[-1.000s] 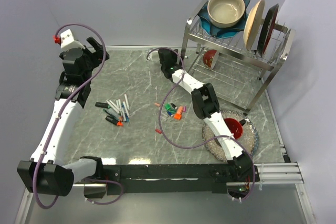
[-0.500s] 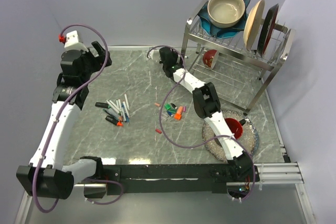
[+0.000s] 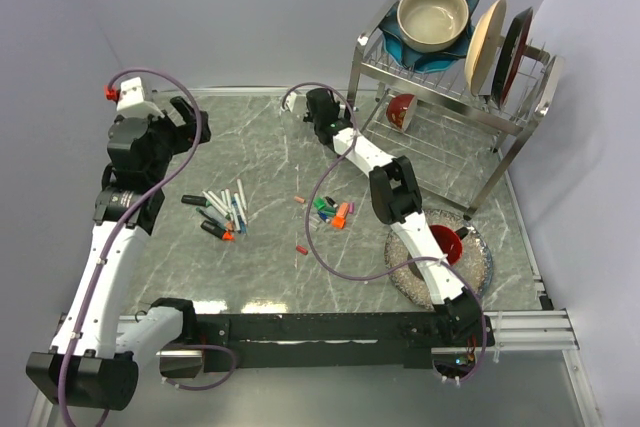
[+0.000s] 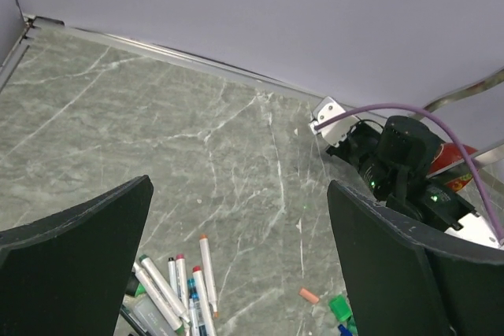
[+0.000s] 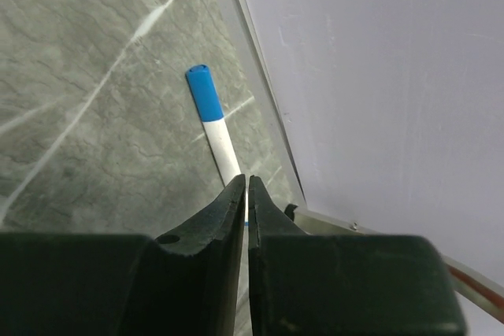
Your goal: Open the pen caps
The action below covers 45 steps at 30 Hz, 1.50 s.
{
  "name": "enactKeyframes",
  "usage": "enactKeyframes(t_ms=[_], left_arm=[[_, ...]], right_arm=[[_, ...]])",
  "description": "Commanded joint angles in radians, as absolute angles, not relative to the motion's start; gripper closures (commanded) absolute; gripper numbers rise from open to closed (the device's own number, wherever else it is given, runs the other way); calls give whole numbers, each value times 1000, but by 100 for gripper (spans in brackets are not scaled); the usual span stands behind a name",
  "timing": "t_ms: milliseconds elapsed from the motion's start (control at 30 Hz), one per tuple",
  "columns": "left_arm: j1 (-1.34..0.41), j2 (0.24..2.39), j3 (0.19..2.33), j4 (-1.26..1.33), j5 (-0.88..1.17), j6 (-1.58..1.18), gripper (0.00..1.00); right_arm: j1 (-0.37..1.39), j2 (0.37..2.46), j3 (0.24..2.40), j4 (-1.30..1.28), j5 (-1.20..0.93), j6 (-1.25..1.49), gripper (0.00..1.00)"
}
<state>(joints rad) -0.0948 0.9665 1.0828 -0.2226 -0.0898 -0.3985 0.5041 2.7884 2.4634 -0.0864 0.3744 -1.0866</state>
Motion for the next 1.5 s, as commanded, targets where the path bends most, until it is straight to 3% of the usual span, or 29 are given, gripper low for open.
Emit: enactKeyframes(t_ms=[0, 533, 767, 900, 1200, 1467], left_arm=[[-92, 963, 1071, -178, -64, -399, 0], [-91, 976, 1080, -175, -60, -399, 1], [-91, 973, 1074, -179, -63, -402, 0], [-89, 983, 1089, -186, -66, -420, 1], [-60, 1012, 1203, -216, -61, -534, 1], [-22, 1087, 1379, -238, 66, -607, 1]], right_arm=[[448, 2677, 2503, -71, 322, -1028, 86], [430, 2554, 2448, -233, 79, -844, 78], [440, 2536, 2427, -241, 67, -845, 78], [477, 2449, 2297, -239, 37, -890, 74], [578, 2274, 2174, -423, -150, -922, 68], [646, 2155, 2112, -649, -327, -982, 63]])
